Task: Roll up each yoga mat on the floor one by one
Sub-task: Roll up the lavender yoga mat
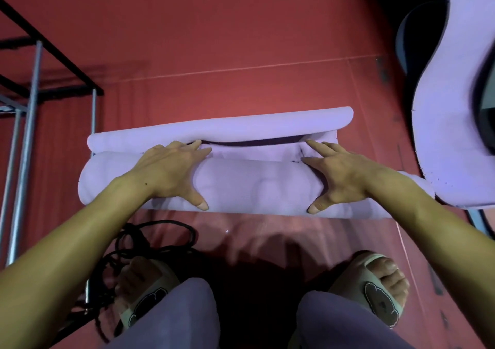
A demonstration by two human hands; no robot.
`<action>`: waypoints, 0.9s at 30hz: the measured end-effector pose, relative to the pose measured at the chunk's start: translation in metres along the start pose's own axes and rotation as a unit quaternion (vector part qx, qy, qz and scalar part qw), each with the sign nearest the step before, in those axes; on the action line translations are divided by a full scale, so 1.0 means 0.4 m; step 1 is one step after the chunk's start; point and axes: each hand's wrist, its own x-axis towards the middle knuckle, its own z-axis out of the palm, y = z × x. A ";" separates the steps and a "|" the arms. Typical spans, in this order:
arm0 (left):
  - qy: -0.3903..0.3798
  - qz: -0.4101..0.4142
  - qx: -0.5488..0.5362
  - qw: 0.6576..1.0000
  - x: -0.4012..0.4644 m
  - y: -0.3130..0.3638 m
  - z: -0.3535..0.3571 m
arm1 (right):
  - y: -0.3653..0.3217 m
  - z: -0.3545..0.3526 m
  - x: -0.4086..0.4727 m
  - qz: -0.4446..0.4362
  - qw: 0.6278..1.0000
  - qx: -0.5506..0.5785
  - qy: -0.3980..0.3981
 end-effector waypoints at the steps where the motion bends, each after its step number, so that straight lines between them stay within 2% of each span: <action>1: 0.002 -0.003 -0.011 1.000 -0.003 -0.003 0.003 | 0.003 0.001 0.000 0.004 1.000 0.009 -0.002; 6: 0.043 -0.005 -0.074 0.996 -0.005 -0.020 0.001 | 0.019 0.007 0.001 -0.008 0.997 0.060 0.050; 13: 0.116 0.018 -0.098 0.988 0.005 -0.039 -0.015 | 0.048 0.005 0.013 -0.031 0.986 0.133 0.099; 18: 0.147 0.020 -0.095 0.984 -0.007 -0.024 -0.019 | 0.048 -0.007 0.020 -0.011 0.984 0.141 0.105; 21: 0.189 0.016 -0.098 0.977 0.002 -0.023 -0.015 | 0.051 -0.015 0.030 0.007 0.984 0.142 0.103; 27: 0.287 -0.004 -0.086 0.954 0.035 -0.026 0.021 | 0.035 -0.026 0.048 0.020 0.985 0.075 0.154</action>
